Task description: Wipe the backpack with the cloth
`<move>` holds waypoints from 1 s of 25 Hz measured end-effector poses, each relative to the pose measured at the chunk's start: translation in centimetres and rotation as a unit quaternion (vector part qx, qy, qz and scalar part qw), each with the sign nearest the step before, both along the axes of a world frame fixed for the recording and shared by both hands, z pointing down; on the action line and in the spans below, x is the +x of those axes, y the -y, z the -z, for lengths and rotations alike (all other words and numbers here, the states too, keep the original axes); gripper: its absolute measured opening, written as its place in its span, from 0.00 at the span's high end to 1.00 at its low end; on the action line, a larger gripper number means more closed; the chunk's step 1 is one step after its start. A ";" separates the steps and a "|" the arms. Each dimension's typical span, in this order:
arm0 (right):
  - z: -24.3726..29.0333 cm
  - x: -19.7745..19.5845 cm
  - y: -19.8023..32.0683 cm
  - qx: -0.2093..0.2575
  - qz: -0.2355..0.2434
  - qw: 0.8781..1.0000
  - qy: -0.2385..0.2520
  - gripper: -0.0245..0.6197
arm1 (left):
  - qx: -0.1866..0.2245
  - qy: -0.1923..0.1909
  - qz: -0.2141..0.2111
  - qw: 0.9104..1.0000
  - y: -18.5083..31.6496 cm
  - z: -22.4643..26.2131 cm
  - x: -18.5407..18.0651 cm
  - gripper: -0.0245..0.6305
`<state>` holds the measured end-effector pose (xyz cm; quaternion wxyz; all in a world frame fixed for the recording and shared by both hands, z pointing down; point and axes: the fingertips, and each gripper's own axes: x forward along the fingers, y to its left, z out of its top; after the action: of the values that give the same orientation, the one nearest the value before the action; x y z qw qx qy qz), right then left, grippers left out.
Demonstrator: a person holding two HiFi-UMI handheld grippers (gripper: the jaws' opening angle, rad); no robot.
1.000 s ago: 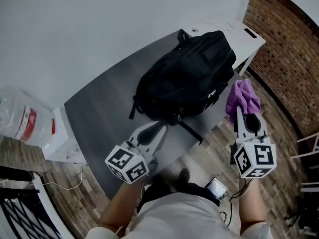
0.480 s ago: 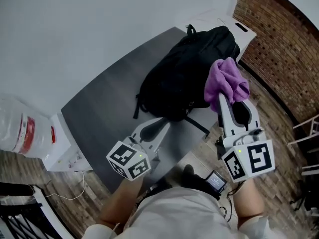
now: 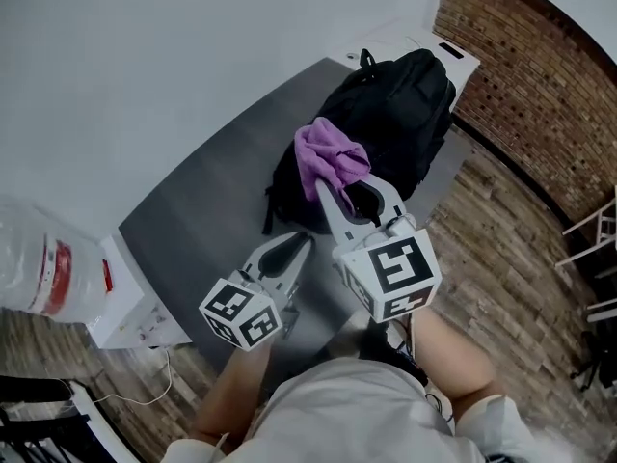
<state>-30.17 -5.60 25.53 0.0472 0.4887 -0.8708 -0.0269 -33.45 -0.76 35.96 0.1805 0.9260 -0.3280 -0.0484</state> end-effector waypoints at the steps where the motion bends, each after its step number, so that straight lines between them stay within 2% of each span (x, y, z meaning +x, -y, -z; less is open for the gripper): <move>1: -0.5 -0.5 0.5 -0.005 -0.001 1.000 -0.003 0.84 | -0.002 0.001 0.003 1.000 0.0 -0.1 -0.4 0.88; 5: -3.0 -0.9 2.2 -0.029 -0.024 0.999 -0.022 0.84 | -0.009 0.005 0.009 1.000 0.1 -0.8 -1.5 0.88; 9: -4.6 1.4 2.6 -0.040 -0.062 0.997 -0.031 0.84 | -0.012 0.007 0.001 1.000 0.2 -1.1 -1.5 0.88; 20: -5.8 7.6 0.8 -0.025 -0.123 0.990 -0.060 0.84 | -0.007 0.008 -0.041 0.999 0.1 -1.1 1.8 0.88; 25: -6.4 10.9 0.2 -0.032 -0.156 0.985 -0.062 0.84 | -0.008 0.009 -0.051 0.999 -0.1 -1.0 2.8 0.88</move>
<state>-19.30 -5.81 31.94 0.1205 0.6145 -0.7793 -0.0218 -30.64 -0.68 37.00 0.1868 0.9404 -0.2825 -0.0287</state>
